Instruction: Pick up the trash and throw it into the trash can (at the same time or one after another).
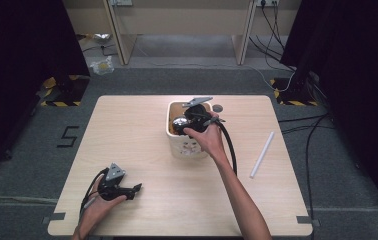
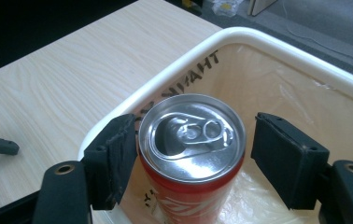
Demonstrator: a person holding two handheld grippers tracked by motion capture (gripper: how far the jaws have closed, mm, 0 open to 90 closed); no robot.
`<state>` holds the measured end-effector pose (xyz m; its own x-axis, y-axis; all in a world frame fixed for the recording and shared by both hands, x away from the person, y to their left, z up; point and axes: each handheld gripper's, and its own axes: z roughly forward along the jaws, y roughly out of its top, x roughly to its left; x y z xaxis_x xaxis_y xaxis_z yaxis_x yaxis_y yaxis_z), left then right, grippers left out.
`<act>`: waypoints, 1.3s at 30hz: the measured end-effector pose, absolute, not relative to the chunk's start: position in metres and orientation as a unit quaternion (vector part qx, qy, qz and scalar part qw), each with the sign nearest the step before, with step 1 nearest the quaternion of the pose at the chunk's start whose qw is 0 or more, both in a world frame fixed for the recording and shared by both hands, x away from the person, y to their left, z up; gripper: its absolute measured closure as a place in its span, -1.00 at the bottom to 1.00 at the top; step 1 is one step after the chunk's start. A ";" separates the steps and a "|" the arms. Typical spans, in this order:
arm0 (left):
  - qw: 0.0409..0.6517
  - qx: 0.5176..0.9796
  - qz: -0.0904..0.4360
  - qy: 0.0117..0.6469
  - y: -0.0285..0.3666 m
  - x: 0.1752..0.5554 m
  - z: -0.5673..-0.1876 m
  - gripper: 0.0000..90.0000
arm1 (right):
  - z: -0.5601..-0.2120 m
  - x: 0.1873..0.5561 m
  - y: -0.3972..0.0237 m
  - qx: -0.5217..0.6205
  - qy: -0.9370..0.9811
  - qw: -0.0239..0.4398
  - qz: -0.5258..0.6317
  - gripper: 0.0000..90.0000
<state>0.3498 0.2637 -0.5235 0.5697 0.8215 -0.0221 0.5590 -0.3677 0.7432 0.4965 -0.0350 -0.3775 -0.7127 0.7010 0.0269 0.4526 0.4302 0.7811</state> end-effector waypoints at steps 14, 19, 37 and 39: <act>0.366 0.807 0.180 0.427 0.264 0.350 -0.524 -0.69 | -0.355 0.489 -0.071 0.370 0.803 0.178 0.432 -0.40; 0.366 0.807 0.180 0.427 0.264 0.350 -0.524 -0.69 | -0.347 0.483 -0.086 0.374 0.794 0.192 0.439 -0.40; 0.366 0.807 0.179 0.428 0.264 0.350 -0.524 -0.69 | -0.349 0.463 -0.158 0.424 0.758 0.232 0.439 -0.37; 0.365 0.808 0.180 0.427 0.264 0.350 -0.524 -0.69 | -0.353 0.462 -0.166 0.433 0.756 0.242 0.428 -0.37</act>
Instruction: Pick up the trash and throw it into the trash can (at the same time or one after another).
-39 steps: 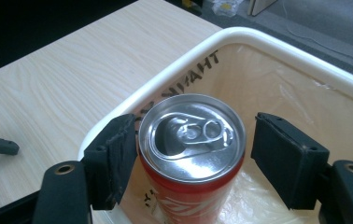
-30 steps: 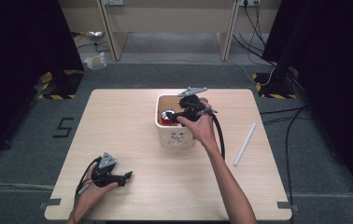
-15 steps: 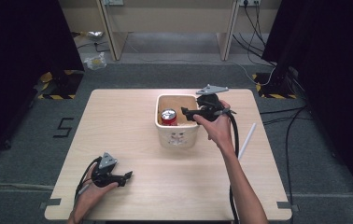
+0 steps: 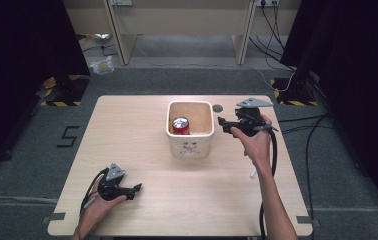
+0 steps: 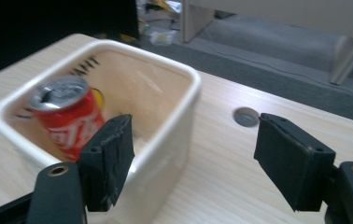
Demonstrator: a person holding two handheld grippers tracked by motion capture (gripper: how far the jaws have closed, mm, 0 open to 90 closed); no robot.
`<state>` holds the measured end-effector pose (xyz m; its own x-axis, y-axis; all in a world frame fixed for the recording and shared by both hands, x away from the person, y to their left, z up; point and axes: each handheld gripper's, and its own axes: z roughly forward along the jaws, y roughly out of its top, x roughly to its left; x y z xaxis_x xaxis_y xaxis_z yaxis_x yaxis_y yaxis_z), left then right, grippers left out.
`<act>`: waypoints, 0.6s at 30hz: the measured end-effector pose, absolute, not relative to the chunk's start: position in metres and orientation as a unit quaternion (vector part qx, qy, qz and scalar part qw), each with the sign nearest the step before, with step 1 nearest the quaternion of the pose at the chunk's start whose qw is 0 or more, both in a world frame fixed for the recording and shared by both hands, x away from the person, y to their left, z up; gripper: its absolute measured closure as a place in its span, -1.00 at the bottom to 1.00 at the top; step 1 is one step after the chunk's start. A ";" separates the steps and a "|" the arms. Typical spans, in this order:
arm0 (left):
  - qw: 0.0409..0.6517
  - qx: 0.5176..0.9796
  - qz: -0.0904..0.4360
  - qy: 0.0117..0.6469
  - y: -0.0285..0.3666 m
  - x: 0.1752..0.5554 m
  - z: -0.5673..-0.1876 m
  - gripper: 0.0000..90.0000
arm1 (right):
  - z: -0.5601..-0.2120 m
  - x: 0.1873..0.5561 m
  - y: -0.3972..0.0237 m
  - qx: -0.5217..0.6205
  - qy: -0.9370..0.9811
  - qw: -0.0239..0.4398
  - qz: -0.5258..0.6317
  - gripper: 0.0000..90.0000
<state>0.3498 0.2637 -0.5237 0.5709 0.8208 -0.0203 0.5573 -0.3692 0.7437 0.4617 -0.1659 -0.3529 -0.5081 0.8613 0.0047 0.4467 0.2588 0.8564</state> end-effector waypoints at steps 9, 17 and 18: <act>0.365 0.807 0.181 0.428 0.264 0.350 -0.524 -0.69 | -0.372 0.458 -0.194 0.460 0.751 0.252 0.402 -0.34; 0.365 0.807 0.181 0.428 0.264 0.350 -0.524 -0.69 | -0.391 0.457 -0.215 0.488 0.746 0.263 0.369 -0.32; 0.365 0.807 0.181 0.428 0.264 0.350 -0.524 -0.69 | -0.394 0.457 -0.217 0.491 0.745 0.263 0.368 -0.31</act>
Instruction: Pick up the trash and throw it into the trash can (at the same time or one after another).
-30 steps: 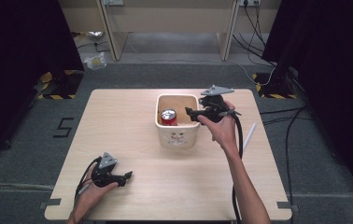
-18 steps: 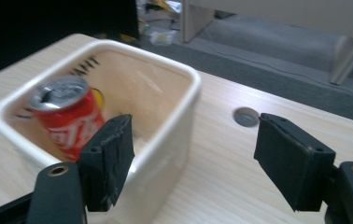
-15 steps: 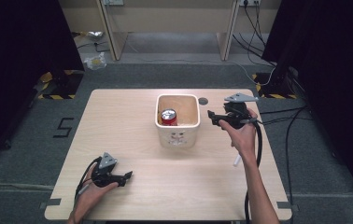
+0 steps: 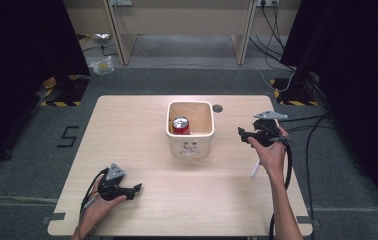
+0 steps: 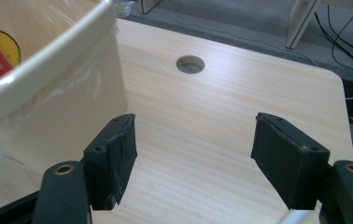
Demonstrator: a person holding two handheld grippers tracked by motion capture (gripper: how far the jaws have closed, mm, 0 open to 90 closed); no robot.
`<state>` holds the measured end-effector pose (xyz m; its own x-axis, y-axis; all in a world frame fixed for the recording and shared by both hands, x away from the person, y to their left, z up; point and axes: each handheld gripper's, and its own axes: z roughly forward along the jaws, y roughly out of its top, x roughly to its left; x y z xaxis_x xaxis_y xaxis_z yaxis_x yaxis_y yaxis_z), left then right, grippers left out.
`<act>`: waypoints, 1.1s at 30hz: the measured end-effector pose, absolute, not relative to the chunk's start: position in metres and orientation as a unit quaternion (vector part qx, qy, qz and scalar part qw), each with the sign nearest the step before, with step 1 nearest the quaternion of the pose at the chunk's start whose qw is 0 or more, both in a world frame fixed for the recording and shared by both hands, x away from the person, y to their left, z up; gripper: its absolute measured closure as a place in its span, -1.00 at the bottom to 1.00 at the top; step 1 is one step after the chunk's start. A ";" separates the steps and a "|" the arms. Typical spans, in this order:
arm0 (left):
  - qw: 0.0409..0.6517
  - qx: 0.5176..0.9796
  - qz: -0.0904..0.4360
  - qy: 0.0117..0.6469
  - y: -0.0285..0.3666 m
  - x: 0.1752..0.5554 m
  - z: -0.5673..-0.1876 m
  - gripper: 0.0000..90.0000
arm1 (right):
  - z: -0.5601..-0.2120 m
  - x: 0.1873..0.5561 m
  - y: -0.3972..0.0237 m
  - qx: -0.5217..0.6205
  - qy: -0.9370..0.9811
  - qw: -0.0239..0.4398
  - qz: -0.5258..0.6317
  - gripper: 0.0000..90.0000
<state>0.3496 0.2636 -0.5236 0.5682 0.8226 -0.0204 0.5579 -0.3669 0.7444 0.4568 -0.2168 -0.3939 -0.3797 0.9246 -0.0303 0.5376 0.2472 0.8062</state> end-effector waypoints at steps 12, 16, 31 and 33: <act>0.365 0.807 0.181 0.428 0.264 0.350 -0.524 -0.69 | -0.416 0.455 -0.237 0.520 0.738 0.266 0.338 -0.30; 0.365 0.807 0.181 0.428 0.264 0.350 -0.524 -0.69 | -0.423 0.454 -0.243 0.528 0.735 0.267 0.331 -0.29; 0.365 0.807 0.181 0.428 0.264 0.350 -0.524 -0.69 | -0.449 0.450 -0.259 0.556 0.721 0.269 0.313 -0.26; 0.365 0.807 0.181 0.428 0.264 0.350 -0.524 -0.69 | -0.453 0.448 -0.259 0.557 0.721 0.266 0.316 -0.26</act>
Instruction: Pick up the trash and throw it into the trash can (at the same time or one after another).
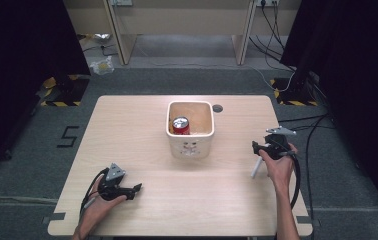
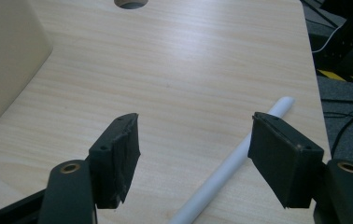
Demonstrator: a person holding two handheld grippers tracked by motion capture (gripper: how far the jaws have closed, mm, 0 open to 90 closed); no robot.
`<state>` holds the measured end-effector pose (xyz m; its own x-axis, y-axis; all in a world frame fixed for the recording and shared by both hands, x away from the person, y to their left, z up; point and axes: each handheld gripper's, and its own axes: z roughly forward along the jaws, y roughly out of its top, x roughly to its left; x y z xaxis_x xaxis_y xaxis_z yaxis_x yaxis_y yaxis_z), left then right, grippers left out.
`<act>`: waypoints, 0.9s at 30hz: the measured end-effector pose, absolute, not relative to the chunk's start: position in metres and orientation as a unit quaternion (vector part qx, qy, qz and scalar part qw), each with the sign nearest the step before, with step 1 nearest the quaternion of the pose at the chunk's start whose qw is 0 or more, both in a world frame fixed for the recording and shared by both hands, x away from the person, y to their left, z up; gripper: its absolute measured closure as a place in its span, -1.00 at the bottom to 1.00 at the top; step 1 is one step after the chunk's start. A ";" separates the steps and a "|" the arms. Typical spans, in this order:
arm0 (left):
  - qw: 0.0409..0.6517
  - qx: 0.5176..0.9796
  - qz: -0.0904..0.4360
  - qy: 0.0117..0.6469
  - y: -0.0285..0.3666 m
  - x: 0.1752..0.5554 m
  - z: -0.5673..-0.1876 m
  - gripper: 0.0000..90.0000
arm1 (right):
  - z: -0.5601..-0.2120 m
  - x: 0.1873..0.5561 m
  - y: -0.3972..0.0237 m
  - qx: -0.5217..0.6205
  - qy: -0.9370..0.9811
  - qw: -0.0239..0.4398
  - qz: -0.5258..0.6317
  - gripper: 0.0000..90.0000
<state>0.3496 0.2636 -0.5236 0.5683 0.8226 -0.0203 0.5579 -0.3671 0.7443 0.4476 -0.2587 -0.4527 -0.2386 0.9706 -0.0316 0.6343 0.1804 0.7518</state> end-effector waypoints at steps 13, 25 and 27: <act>0.365 0.807 0.181 0.428 0.264 0.350 -0.524 -0.69 | -0.468 0.445 -0.263 0.569 0.717 0.258 0.310 -0.25; 0.365 0.807 0.181 0.428 0.264 0.350 -0.524 -0.69 | -0.486 0.447 -0.271 0.584 0.719 0.251 0.281 -0.06; 0.365 0.807 0.181 0.428 0.264 0.350 -0.524 -0.69 | -0.488 0.447 -0.272 0.585 0.719 0.250 0.278 -0.03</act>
<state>0.3496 0.2636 -0.5236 0.5686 0.8224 -0.0199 0.5578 -0.3676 0.7441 0.4474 -0.2721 -0.4878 -0.1892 0.9814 -0.0339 0.7028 0.1594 0.6933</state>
